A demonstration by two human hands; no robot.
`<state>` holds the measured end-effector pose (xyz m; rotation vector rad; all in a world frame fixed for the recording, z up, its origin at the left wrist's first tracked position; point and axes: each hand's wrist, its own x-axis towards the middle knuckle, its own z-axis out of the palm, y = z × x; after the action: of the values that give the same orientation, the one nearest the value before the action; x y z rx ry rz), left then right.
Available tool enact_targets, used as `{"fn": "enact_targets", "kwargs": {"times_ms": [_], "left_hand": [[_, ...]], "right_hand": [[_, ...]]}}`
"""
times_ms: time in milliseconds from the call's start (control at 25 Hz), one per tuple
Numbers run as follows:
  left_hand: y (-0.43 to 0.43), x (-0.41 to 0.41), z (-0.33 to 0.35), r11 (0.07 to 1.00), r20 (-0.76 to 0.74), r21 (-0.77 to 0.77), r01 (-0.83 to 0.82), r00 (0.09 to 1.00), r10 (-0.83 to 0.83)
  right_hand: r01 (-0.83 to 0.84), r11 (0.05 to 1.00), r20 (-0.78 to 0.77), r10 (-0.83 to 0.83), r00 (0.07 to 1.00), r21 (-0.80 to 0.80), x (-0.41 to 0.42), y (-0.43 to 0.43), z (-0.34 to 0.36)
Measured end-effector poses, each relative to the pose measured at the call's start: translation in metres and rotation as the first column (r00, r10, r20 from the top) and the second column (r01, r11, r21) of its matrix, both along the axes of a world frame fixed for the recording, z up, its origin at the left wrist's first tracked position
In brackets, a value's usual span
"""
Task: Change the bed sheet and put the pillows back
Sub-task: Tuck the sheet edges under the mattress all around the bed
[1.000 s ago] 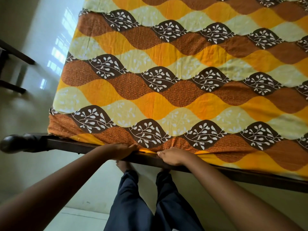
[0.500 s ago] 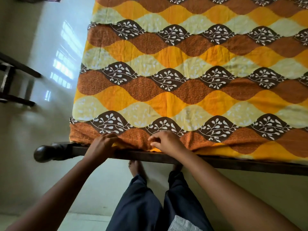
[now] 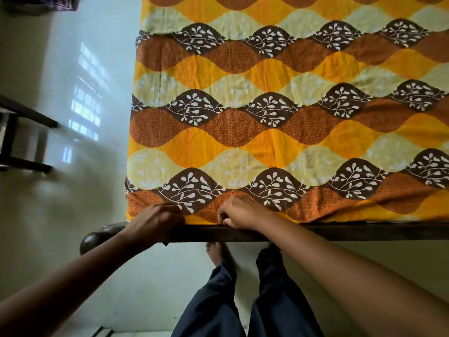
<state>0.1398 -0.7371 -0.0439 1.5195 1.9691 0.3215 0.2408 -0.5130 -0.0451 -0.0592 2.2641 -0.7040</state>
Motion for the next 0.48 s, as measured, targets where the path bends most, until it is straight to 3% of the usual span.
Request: {"fn": "enact_targets", "kwargs": {"times_ms": [80, 160, 280, 400, 480], "left_hand": [[0.001, -0.003, -0.002, 0.995, 0.101, -0.061, -0.078, 0.991, 0.084], [0.011, -0.006, -0.003, 0.971, 0.11, -0.194, -0.14, 0.98, 0.163], [0.02, -0.004, -0.001, 0.873, 0.125, -0.488, -0.012, 0.989, 0.084], [0.019, 0.002, -0.002, 0.857, 0.137, -0.497, 0.134, 0.988, -0.075], [0.021, 0.008, 0.001, 0.82, 0.142, -0.558, 0.125, 0.988, -0.055]], "right_hand": [[-0.005, 1.0, 0.068, 0.005, 0.998, -0.011, -0.007, 0.0, 0.003], [0.002, 1.0, 0.123, -0.003, 0.992, 0.009, -0.01, -0.002, 0.005], [0.001, 0.999, 0.273, -0.01, 0.962, 0.034, -0.013, -0.006, 0.015], [-0.055, 0.997, 0.432, 0.028, 0.901, 0.051, -0.008, -0.007, 0.022], [-0.01, 0.999, 0.463, -0.012, 0.886, 0.045, 0.002, -0.011, 0.019]]}}
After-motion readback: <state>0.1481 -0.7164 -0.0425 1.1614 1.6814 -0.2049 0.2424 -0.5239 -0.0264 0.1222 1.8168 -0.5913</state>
